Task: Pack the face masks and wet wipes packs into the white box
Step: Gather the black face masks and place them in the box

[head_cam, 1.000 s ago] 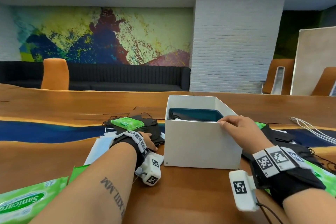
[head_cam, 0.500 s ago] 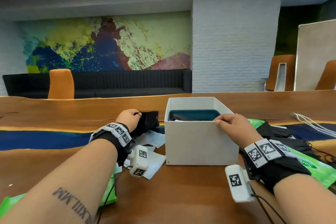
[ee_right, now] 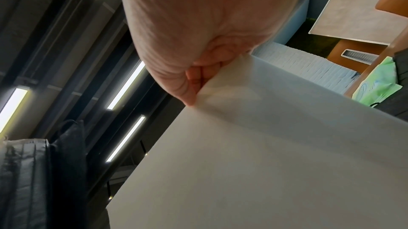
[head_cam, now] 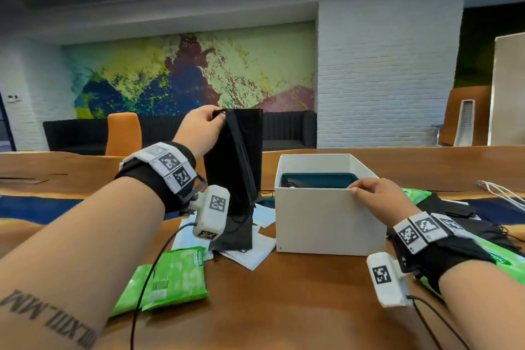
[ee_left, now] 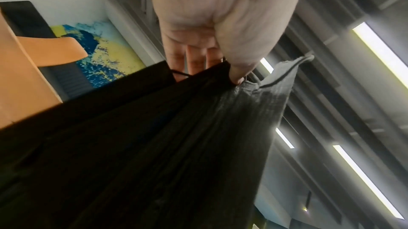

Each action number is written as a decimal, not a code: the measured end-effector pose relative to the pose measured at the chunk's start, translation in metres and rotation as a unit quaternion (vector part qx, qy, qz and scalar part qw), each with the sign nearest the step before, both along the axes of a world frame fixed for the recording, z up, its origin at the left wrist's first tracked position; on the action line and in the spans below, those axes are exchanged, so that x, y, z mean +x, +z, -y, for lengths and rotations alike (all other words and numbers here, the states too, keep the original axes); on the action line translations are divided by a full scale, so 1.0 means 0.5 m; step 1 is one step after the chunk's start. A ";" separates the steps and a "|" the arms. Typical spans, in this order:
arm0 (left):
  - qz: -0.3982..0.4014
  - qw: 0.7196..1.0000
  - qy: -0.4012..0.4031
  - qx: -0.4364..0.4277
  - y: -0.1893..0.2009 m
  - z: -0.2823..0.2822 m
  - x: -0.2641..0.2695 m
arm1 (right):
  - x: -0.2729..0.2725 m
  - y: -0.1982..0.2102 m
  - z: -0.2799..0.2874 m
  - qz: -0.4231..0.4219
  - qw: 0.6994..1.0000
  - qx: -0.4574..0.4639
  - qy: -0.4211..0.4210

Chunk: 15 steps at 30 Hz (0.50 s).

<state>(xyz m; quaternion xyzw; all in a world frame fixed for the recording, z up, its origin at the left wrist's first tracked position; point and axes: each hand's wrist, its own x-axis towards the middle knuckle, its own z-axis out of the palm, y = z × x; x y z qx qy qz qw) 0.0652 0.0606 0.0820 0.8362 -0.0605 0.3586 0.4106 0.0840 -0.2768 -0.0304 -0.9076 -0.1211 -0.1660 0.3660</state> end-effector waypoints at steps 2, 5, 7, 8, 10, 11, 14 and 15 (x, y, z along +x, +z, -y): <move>-0.002 1.000 0.000 0.005 0.007 0.010 -0.020 | 0.001 0.002 0.003 -0.019 1.000 -0.010 0.001; -0.025 1.000 -0.009 0.004 0.011 0.024 -0.046 | -0.007 0.012 0.011 -0.050 0.998 -0.016 0.021; -0.054 0.998 -0.023 -0.005 0.007 0.036 -0.063 | -0.025 0.024 0.014 -0.055 0.997 -0.003 0.047; -0.071 0.997 -0.032 -0.008 0.004 0.043 -0.073 | -0.034 0.029 0.014 -0.042 0.997 0.007 0.056; -0.100 0.994 -0.040 0.012 -0.003 0.062 -0.093 | -0.057 0.042 0.006 -0.004 0.997 0.038 0.063; -0.113 0.992 -0.041 0.030 -0.003 0.075 -0.105 | -0.070 0.048 -0.002 0.006 0.996 0.055 0.074; -0.142 0.986 -0.063 0.064 0.001 0.113 -0.133 | -0.109 0.072 -0.038 -0.027 0.982 0.107 0.155; -0.148 0.984 -0.073 0.073 0.005 0.125 -0.140 | -0.120 0.079 -0.052 -0.042 0.975 0.115 0.184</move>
